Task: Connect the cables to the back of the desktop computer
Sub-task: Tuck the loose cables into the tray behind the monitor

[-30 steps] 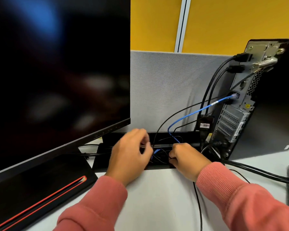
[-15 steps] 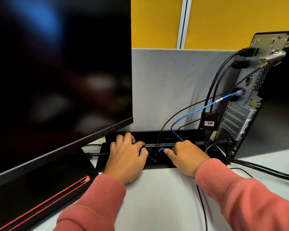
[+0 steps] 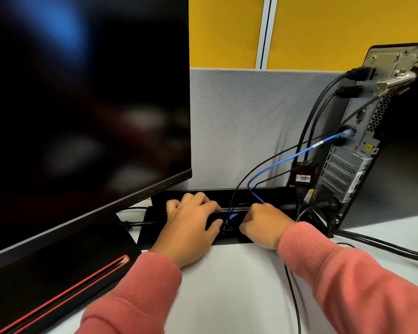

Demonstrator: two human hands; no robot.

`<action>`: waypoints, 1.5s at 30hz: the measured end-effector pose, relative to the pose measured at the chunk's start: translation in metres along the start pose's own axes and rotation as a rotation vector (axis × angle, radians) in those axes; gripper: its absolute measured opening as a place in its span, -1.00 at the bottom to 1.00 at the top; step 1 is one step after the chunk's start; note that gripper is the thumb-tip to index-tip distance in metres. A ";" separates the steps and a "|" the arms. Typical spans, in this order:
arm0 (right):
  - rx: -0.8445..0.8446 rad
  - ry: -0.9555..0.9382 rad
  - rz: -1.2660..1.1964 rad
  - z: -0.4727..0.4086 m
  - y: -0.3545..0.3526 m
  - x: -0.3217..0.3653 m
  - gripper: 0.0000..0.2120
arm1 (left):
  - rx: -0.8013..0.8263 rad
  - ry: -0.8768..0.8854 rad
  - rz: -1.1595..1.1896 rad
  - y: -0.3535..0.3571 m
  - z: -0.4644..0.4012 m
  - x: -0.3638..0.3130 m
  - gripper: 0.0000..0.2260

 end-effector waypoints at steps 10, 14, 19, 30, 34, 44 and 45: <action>-0.149 -0.049 0.074 0.023 -0.027 0.004 -0.86 | 0.097 0.195 0.066 0.021 0.001 -0.039 -0.77; -0.293 -0.031 0.118 0.030 -0.052 -0.004 -0.85 | 0.119 0.196 0.083 0.026 0.003 -0.038 -0.78; -0.266 -0.025 0.151 0.021 -0.049 -0.006 -0.66 | 0.150 0.171 0.129 0.025 0.004 -0.036 -0.80; -0.366 -0.141 -0.162 0.017 -0.059 -0.021 -0.77 | 0.172 0.167 0.202 0.017 0.008 -0.030 -0.85; -0.289 -0.161 -0.112 0.017 -0.055 -0.018 -0.82 | 0.213 0.161 0.264 0.013 0.008 -0.023 -0.66; -0.171 -0.082 0.306 0.017 -0.026 0.000 -0.77 | 0.125 0.130 0.227 0.002 0.007 -0.015 -0.74; -0.149 -0.070 0.321 0.017 -0.024 0.002 -0.76 | 0.083 0.116 0.196 -0.001 0.006 -0.016 -0.76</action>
Point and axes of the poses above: each hand's wrist, its own z-axis away from the middle knuckle, its own y-axis out of the palm, x = y × z, the point moved 9 cm from there along -z, towards the middle knuckle, and after that the axes turned 8 degrees about -z, right-handed, at the moved point
